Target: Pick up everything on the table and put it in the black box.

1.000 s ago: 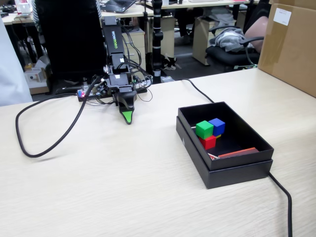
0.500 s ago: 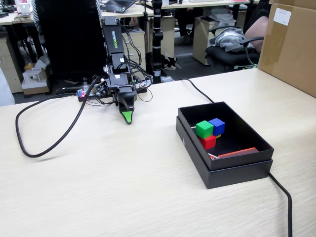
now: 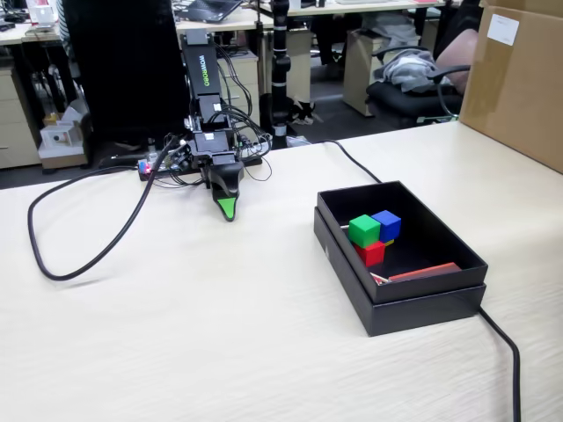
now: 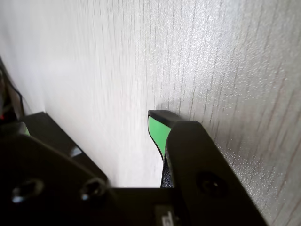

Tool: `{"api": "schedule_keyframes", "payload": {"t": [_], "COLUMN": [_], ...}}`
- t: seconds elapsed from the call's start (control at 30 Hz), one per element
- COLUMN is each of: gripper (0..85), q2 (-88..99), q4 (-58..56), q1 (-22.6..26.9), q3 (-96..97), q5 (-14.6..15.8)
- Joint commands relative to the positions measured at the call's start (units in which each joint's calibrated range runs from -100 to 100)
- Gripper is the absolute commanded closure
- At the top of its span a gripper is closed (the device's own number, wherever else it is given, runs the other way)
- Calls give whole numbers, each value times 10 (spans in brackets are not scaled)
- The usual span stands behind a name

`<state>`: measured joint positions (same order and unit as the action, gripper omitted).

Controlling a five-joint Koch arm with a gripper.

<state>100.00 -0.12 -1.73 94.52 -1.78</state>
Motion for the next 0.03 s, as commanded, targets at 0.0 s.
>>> {"api": "schedule_keyframes", "payload": {"t": [0.0], "gripper": [363], "q2": [0], "q4": [-15], "q1": [0], "q3": [18], "q5": [-6]}}
